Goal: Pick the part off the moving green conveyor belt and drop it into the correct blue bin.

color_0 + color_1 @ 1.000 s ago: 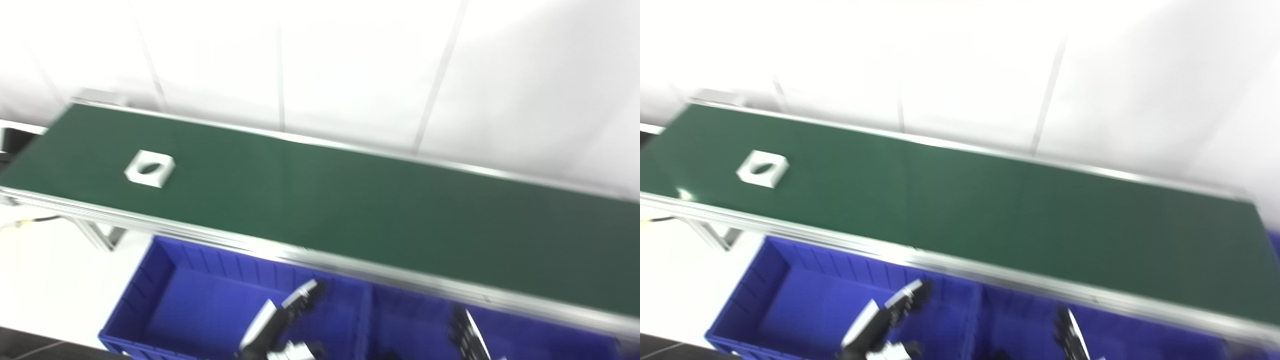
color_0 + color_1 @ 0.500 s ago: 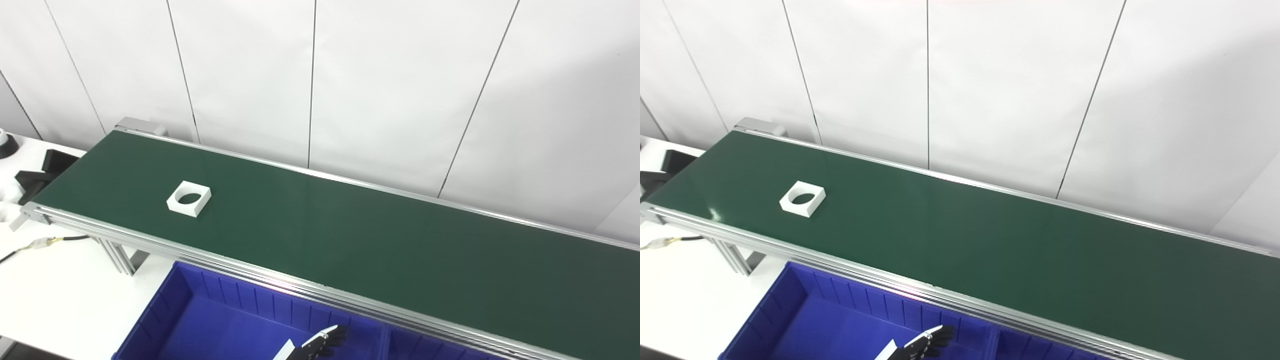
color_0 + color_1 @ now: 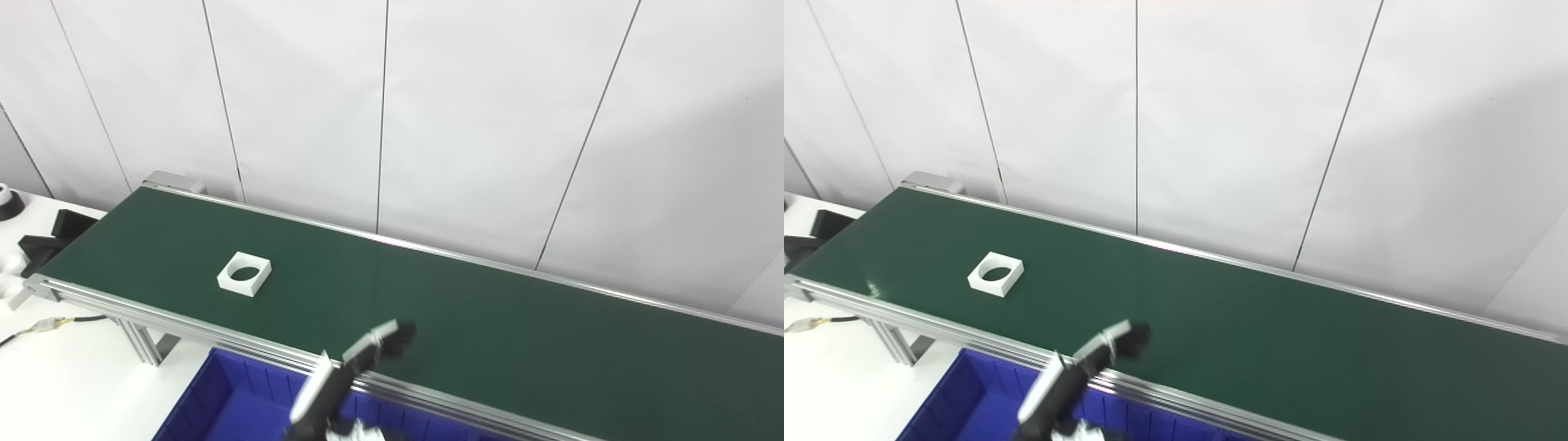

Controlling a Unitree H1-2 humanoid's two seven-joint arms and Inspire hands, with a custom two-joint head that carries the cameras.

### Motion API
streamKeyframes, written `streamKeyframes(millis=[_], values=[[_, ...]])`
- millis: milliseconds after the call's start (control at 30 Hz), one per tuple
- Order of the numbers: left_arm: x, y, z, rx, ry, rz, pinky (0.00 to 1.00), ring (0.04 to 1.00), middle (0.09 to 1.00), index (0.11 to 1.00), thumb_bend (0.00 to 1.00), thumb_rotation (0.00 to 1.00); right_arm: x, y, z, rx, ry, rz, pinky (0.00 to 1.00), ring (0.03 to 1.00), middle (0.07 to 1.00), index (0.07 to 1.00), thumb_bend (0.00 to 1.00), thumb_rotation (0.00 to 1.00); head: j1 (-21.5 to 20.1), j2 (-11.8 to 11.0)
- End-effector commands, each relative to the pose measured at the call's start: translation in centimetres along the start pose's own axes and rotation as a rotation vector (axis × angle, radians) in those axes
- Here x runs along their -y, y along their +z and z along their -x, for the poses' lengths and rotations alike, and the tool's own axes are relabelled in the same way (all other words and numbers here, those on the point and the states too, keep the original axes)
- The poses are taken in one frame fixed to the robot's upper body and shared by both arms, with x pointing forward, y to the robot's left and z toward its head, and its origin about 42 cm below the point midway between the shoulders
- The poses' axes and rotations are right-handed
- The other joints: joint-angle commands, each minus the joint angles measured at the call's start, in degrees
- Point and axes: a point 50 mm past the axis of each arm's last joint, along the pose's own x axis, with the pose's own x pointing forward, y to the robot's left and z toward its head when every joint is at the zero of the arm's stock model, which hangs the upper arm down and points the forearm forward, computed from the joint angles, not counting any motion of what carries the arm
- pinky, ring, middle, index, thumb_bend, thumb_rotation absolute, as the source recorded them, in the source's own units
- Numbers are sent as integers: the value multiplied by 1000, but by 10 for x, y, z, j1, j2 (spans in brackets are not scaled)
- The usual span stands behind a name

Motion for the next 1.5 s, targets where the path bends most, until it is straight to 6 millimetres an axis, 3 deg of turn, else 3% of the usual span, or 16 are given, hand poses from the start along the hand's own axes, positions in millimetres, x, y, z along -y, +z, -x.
streamKeyframes(millis=[0, 133, 333, 433, 700, 1067, 1467], values=[[-13, 16, -15, 106, 3, -29, 840, 870, 881, 896, 852, 645, 0, 9, -5, 86, -6, -3, 971, 983, 990, 979, 879, 331, -9, 4], [-39, 22, -30, 130, 19, -133, 834, 873, 889, 912, 841, 686, -3, 11, -8, 99, -10, -24, 912, 943, 963, 953, 908, 325, -33, 16], [-73, 19, -54, 96, -1, -290, 866, 908, 926, 931, 824, 644, -8, 15, -10, 119, -7, -43, 881, 922, 952, 938, 924, 321, -57, 34], [-90, 10, -69, 55, -33, -359, 863, 917, 940, 941, 817, 573, -10, 19, -11, 128, -12, -27, 836, 897, 939, 928, 946, 331, -72, 46], [-128, -20, -113, -18, -272, -618, 822, 896, 935, 938, 820, 475, -15, 27, -12, 158, -8, -42, 881, 913, 939, 932, 947, 300, -98, 77], [-163, -56, -158, -185, -324, -699, 811, 903, 932, 935, 885, 352, -13, 33, -9, 174, -2, -33, 916, 927, 922, 934, 936, 310, -97, 104], [-179, -79, -176, -354, -361, -762, 822, 909, 938, 936, 958, 298, -9, 32, -8, 173, 5, -15, 888, 923, 927, 934, 937, 354, -79, 118]])
